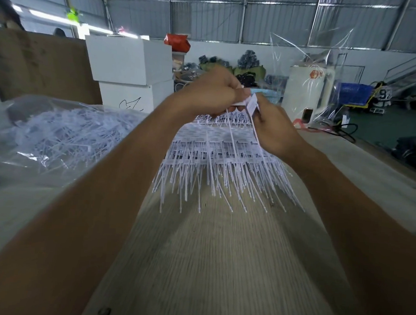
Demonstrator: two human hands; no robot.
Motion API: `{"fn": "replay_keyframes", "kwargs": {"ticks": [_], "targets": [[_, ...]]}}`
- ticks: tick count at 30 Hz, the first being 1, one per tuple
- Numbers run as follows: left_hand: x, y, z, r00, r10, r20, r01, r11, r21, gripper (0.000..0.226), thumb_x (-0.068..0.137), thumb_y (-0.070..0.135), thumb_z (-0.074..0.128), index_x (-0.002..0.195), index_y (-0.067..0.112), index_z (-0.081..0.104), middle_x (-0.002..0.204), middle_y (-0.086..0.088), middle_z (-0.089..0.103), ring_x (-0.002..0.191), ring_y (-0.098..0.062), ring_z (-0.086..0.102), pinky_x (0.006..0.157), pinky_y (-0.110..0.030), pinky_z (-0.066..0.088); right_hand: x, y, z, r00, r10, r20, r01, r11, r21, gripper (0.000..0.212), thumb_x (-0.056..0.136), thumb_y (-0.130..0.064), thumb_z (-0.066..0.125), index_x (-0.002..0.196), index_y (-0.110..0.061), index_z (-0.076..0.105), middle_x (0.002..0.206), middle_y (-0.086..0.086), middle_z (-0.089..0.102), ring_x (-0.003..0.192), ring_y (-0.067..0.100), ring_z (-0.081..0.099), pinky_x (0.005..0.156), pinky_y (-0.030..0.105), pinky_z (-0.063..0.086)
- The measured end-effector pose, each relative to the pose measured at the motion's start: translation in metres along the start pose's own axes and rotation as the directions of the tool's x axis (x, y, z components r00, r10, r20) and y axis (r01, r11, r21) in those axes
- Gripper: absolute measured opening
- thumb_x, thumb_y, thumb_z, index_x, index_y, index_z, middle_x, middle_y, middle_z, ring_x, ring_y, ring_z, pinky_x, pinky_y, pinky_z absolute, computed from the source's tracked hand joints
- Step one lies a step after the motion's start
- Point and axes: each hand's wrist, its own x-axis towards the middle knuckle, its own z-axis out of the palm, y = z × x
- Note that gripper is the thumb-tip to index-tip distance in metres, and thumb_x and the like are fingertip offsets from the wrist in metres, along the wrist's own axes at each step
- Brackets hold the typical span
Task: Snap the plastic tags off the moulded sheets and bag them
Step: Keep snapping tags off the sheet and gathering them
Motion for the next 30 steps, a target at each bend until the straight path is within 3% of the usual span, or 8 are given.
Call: {"fn": "replay_keyframes", "kwargs": {"ticks": [3,7,12,18,21,24,28,30], "targets": [[-0.002,0.003,0.001,0.998,0.025,0.051,-0.030,0.994,0.102,0.039,0.104,0.026,0.053,0.090,-0.007,0.067,0.074,-0.018,0.055,0.063,-0.021,0.045,0.062,-0.031,0.036,0.000,0.001,0.000,0.999,0.042,-0.001,-0.042,0.997,-0.070,0.024,0.108,-0.013,0.036,0.123,-0.007,0.053,0.078,0.010,0.052,0.064,0.029,0.049,0.062,0.037,0.039],[0.000,0.005,0.002,0.998,0.034,0.044,-0.040,0.989,0.146,0.043,0.104,0.031,0.054,0.089,-0.008,0.066,0.074,-0.015,0.055,0.062,-0.019,0.042,0.061,-0.029,0.033,0.007,-0.003,0.000,0.978,0.206,-0.007,-0.207,0.978,-0.040,0.013,0.103,-0.005,0.035,0.096,-0.009,0.045,0.068,0.004,0.044,0.060,0.023,0.043,0.060,0.035,0.034],[0.001,-0.001,-0.002,0.997,0.076,0.023,-0.078,0.988,0.135,0.030,0.104,0.024,0.054,0.077,0.015,0.065,0.070,-0.001,0.057,0.058,-0.011,0.045,0.057,-0.026,0.034,0.017,-0.019,0.003,0.936,0.352,0.015,-0.349,0.923,0.160,0.025,0.105,-0.014,0.035,0.104,-0.005,0.059,0.069,0.002,0.049,0.054,0.015,0.043,0.050,0.030,0.033],[-0.008,0.007,-0.019,0.978,0.147,0.146,-0.160,0.984,0.083,0.027,0.102,0.026,0.058,0.078,0.020,0.069,0.061,0.010,0.058,0.053,-0.004,0.049,0.050,-0.018,0.041,0.008,0.007,-0.012,0.762,0.645,0.062,-0.566,0.616,0.548,0.020,0.105,-0.008,0.036,0.113,-0.005,0.054,0.066,0.002,0.042,0.047,0.011,0.036,0.036,0.018,0.028],[-0.003,0.007,-0.021,0.986,0.162,0.031,-0.163,0.985,0.056,0.027,0.103,0.026,0.056,0.089,0.011,0.074,0.062,0.006,0.061,0.049,-0.001,0.049,0.047,-0.017,0.039,0.007,0.019,-0.028,0.771,0.636,0.034,-0.529,0.608,0.592,0.026,0.110,-0.025,0.034,0.100,-0.016,0.057,0.057,0.000,0.048,0.041,0.011,0.041,0.040,0.016,0.036],[-0.001,0.000,-0.016,0.994,0.100,0.035,-0.101,0.994,0.046,0.025,0.104,0.016,0.053,0.087,0.014,0.071,0.066,0.009,0.065,0.051,0.001,0.051,0.051,-0.018,0.042,0.009,0.020,-0.030,0.805,0.593,0.018,-0.481,0.635,0.605,0.031,0.110,-0.036,0.032,0.109,-0.021,0.059,0.058,0.002,0.055,0.040,0.011,0.050,0.042,0.022,0.047],[-0.001,-0.008,-0.012,0.992,0.055,0.117,-0.067,0.993,0.101,0.021,0.102,0.006,0.052,0.103,0.012,0.073,0.096,-0.011,0.068,0.073,-0.014,0.055,0.062,-0.024,0.044,0.000,0.022,-0.020,0.884,0.456,0.105,-0.445,0.747,0.494,0.026,0.110,-0.040,0.032,0.124,-0.029,0.051,0.063,0.000,0.040,0.040,0.006,0.033,0.040,0.018,0.027],[-0.001,-0.008,-0.011,0.991,0.041,0.124,-0.055,0.992,0.115,0.023,0.102,0.006,0.053,0.112,0.014,0.072,0.096,-0.008,0.068,0.071,-0.012,0.055,0.060,-0.020,0.044,-0.003,0.020,-0.014,0.914,0.390,0.115,-0.403,0.835,0.374,0.024,0.108,-0.038,0.039,0.127,-0.026,0.048,0.071,-0.001,0.044,0.050,0.007,0.038,0.039,0.018,0.030]]}}
